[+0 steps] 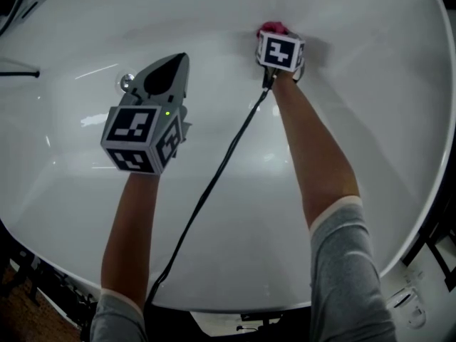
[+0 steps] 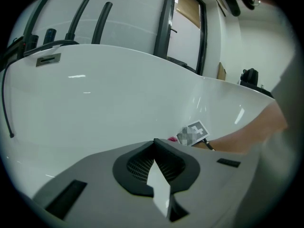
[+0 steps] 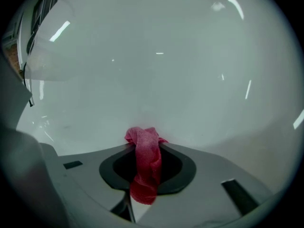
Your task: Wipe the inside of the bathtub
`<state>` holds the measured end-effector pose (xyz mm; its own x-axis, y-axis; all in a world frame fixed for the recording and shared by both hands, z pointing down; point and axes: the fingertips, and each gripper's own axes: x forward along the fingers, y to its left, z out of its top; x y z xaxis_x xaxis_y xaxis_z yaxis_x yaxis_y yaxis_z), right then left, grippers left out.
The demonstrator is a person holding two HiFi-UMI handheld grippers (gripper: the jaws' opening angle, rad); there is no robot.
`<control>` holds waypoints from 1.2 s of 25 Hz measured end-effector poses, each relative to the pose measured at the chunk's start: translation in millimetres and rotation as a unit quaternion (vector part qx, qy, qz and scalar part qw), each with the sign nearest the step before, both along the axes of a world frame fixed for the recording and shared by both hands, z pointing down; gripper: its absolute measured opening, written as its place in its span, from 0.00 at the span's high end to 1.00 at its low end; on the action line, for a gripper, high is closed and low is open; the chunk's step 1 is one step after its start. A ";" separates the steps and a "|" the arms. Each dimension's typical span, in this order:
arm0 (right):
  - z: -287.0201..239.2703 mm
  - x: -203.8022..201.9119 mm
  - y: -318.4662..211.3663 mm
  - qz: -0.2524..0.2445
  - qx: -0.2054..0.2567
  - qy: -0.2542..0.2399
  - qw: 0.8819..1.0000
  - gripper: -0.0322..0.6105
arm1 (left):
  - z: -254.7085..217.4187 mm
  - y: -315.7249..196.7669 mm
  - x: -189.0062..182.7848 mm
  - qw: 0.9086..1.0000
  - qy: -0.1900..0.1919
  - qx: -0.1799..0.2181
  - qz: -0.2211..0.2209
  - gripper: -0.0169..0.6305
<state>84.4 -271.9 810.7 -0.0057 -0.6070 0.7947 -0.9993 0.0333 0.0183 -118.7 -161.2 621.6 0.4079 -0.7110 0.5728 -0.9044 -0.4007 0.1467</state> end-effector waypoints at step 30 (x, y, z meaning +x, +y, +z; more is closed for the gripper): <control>-340.1 0.7 -67.9 -0.041 0.130 0.007 0.991 0.82 | -227.2 38.2 -29.6 0.998 0.004 0.017 -0.060 0.96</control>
<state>85.2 -339.8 470.6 -0.0536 -0.7896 0.6113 -0.9929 0.1074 0.0518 -148.3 -122.9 394.4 0.3235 -0.7744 0.5437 -0.9449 -0.2947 0.1424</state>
